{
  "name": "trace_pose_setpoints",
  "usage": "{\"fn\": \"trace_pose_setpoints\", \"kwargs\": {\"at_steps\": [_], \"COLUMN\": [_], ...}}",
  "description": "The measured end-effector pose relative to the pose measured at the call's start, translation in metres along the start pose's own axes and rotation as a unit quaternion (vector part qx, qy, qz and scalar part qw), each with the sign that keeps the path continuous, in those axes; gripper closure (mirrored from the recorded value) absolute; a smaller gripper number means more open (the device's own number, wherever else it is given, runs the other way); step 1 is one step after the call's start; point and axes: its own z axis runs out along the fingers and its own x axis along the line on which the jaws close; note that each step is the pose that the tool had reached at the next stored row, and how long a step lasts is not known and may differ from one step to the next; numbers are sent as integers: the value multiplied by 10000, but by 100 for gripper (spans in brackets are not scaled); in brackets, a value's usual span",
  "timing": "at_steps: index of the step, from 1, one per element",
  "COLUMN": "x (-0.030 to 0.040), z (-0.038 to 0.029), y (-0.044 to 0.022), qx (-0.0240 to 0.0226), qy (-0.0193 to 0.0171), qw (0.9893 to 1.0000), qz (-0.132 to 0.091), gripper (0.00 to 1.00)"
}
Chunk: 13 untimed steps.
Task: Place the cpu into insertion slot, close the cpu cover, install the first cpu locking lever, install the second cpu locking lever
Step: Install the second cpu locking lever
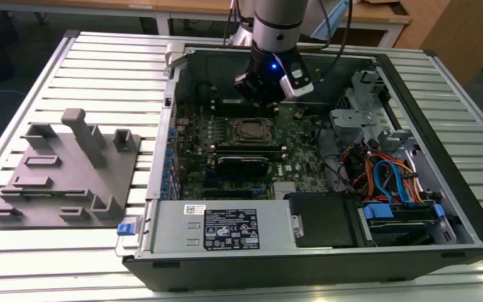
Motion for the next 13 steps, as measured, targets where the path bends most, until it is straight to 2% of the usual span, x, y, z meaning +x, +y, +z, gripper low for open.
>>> {"fn": "trace_pose_setpoints", "kwargs": {"at_steps": [13], "x": [0], "z": [-1], "y": [-5], "qx": [1], "qy": [0], "qw": [10000], "qz": [0], "gripper": [90]}}
